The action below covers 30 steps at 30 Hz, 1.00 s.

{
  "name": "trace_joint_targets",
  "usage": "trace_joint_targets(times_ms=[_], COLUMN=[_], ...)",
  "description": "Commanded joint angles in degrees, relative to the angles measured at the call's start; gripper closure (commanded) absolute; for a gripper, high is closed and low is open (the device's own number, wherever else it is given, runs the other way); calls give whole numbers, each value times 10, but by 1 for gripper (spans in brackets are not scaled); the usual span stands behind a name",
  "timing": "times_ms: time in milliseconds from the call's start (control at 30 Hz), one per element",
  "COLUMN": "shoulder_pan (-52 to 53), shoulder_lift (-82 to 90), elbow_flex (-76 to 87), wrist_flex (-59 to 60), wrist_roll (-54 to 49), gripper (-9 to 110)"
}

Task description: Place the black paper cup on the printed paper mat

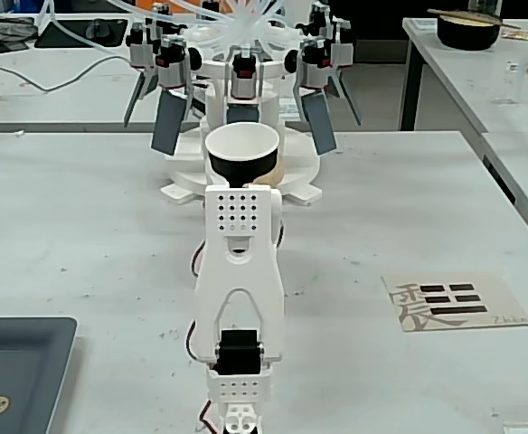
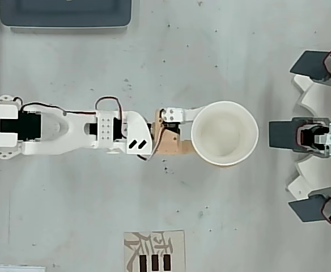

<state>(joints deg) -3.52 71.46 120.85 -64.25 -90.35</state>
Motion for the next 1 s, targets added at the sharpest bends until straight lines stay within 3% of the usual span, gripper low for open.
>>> trace_joint_targets(times_ms=[0,967], shoulder_pan=[11,11], shoulder_lift=[7,14], elbow_flex=[-26,-22], wrist_flex=[-12,-12], wrist_roll=[-4,-4], gripper=[93,93])
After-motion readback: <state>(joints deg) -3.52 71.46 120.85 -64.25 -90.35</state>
